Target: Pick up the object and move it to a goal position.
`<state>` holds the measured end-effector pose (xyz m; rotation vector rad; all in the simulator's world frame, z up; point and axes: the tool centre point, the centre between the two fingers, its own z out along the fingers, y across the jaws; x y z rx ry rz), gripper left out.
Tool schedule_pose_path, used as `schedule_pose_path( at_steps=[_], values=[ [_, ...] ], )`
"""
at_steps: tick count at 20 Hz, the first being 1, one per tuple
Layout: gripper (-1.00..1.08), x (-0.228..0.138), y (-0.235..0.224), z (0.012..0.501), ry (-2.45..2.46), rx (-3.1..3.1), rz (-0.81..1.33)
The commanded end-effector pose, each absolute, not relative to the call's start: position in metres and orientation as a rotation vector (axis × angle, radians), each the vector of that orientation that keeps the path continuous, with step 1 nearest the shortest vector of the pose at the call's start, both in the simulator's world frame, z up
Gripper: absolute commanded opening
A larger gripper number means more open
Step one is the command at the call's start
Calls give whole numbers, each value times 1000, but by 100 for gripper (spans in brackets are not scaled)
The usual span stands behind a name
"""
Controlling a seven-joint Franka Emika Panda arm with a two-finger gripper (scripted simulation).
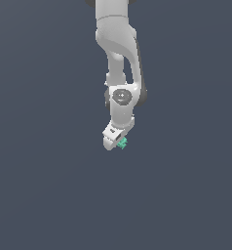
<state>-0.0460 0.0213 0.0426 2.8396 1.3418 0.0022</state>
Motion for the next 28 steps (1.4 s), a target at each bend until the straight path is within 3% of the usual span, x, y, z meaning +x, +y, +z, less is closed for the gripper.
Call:
schedule_pose_path(
  at_steps=[1,13,28],
  values=[
    [-100,-46,21,43,1342,2839,2],
    [-100,-38,16,94,1343,2839,2],
    [-100,-14,2,246,1348,2840,3]
  ],
)
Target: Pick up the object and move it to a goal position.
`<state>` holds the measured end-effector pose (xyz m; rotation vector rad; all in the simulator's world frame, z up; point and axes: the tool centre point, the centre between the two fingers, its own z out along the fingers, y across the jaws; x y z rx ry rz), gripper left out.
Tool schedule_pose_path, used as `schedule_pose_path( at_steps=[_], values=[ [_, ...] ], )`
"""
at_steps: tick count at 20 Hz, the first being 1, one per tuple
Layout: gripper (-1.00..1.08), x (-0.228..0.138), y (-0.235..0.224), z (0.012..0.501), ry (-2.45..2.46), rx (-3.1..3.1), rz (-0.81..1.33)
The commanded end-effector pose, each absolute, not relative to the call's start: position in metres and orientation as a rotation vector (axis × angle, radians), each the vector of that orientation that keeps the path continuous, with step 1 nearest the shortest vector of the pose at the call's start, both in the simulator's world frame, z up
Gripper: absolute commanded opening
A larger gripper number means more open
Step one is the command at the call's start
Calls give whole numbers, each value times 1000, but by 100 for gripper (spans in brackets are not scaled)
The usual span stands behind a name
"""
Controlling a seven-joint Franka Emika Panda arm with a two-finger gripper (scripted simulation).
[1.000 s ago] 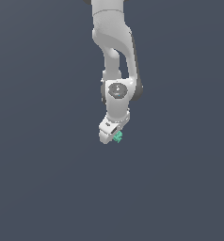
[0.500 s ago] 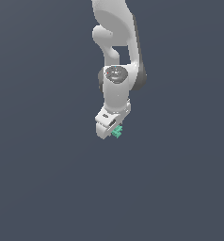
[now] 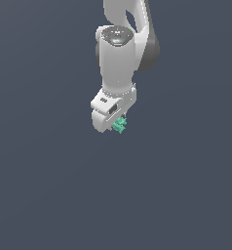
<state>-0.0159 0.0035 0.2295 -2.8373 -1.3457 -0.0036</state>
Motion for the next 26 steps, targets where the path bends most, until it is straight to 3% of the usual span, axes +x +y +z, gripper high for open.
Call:
schedule_pose_path(
  at_steps=[1,15,26],
  values=[
    [-100,-12,1,256,-1346,-2836,-3],
    [-100,14,-14,390,-1344,-2838,-1],
    [-100,28,-21,449,-1342,-2840,0]
  ],
)
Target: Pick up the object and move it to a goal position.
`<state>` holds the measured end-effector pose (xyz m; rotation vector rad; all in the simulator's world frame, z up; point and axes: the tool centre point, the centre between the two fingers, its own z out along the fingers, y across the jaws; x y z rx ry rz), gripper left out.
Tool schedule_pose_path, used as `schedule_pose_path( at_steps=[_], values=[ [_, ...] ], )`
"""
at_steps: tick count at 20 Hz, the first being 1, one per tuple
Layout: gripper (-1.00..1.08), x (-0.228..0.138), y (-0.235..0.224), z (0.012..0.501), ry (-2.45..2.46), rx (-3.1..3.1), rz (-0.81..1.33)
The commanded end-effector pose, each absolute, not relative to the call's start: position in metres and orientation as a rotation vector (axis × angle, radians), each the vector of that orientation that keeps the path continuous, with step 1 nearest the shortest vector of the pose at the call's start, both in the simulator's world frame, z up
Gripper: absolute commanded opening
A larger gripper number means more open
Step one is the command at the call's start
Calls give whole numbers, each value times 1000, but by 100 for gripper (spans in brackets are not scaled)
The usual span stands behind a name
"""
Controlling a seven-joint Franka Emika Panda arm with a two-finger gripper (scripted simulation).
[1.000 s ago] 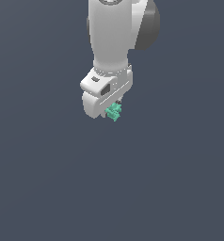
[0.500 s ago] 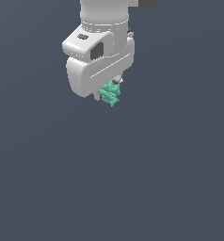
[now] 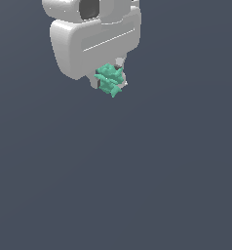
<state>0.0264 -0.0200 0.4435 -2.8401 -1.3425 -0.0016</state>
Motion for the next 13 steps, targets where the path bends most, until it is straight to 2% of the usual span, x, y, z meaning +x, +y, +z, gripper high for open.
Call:
schedule_pose_path(
  at_steps=[1,13],
  values=[
    [-100,29,-21,452,-1342,-2840,0],
    [-100,33,-23,466,-1342,-2841,0]
  ],
)
